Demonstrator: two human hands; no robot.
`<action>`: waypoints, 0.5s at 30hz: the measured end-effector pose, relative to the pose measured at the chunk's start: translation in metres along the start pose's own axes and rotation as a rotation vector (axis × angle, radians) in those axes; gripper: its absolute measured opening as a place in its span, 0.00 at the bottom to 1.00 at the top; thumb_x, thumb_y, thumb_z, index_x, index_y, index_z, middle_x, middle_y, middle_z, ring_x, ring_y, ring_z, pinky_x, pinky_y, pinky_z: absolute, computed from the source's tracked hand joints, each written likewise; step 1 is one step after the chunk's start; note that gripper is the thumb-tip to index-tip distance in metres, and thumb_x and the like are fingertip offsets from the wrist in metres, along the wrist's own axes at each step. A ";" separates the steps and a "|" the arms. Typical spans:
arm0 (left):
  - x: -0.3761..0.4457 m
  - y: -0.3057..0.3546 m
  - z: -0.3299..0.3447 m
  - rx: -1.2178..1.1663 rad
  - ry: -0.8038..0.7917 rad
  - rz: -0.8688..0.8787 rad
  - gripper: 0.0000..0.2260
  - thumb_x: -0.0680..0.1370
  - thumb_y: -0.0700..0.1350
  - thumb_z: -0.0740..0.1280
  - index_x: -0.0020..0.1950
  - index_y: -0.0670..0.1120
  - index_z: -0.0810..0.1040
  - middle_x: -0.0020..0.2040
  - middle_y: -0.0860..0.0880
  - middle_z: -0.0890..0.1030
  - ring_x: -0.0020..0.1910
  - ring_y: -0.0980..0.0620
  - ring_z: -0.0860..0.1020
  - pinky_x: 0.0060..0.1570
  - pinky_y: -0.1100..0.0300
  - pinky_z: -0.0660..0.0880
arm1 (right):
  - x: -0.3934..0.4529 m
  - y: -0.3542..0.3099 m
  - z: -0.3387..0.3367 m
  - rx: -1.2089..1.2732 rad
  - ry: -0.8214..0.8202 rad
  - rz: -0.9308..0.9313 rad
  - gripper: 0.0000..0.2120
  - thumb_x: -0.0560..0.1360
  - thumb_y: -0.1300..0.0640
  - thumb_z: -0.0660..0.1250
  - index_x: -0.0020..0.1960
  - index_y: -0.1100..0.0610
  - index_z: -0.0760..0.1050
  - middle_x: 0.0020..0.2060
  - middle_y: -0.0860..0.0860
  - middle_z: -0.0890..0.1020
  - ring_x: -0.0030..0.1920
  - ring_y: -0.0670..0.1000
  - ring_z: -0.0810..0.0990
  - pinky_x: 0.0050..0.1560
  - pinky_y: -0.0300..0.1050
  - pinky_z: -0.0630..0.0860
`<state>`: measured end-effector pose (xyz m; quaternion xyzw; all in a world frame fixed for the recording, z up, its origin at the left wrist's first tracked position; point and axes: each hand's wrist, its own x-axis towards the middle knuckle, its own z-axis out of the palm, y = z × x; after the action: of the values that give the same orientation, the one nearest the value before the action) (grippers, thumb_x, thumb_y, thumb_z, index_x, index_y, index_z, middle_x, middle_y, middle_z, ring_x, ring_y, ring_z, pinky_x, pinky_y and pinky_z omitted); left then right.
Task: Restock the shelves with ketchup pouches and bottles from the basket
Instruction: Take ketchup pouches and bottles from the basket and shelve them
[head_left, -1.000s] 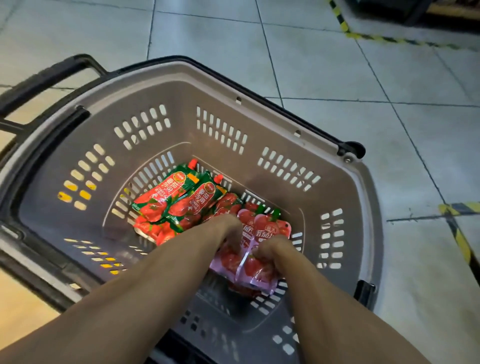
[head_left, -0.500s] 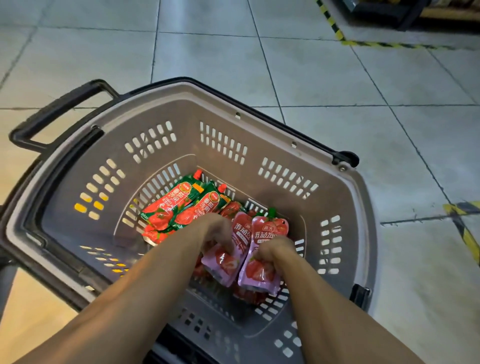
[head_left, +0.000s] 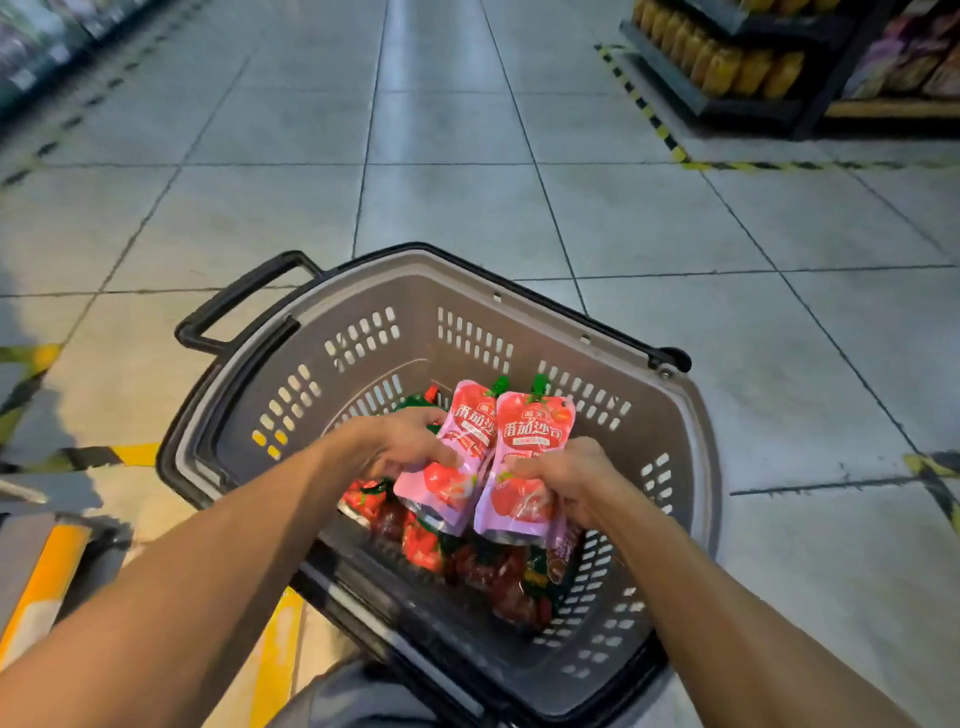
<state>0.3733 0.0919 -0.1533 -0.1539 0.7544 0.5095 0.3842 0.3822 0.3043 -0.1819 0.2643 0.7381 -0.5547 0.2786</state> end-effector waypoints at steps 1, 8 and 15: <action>-0.017 0.001 -0.006 -0.086 0.030 0.045 0.20 0.77 0.33 0.71 0.67 0.45 0.73 0.41 0.46 0.86 0.34 0.49 0.85 0.27 0.58 0.79 | -0.014 -0.012 -0.002 0.033 -0.035 -0.053 0.16 0.66 0.65 0.81 0.51 0.62 0.82 0.46 0.59 0.87 0.45 0.59 0.87 0.50 0.58 0.84; -0.172 0.007 -0.052 -0.578 0.286 0.412 0.15 0.77 0.34 0.68 0.63 0.44 0.76 0.53 0.40 0.85 0.47 0.42 0.85 0.48 0.45 0.83 | -0.126 -0.091 0.009 0.161 -0.341 -0.377 0.13 0.74 0.69 0.71 0.57 0.60 0.79 0.48 0.58 0.87 0.48 0.59 0.87 0.50 0.55 0.83; -0.334 -0.066 -0.065 -0.772 0.704 0.632 0.18 0.74 0.32 0.69 0.63 0.43 0.77 0.53 0.41 0.85 0.45 0.44 0.83 0.45 0.49 0.82 | -0.237 -0.124 0.104 0.217 -0.593 -0.653 0.15 0.71 0.69 0.73 0.57 0.63 0.81 0.49 0.61 0.86 0.46 0.58 0.86 0.49 0.53 0.84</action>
<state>0.6066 -0.0474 0.0622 -0.2101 0.6061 0.7540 -0.1414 0.4750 0.1541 0.0447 -0.1250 0.6087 -0.7393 0.2593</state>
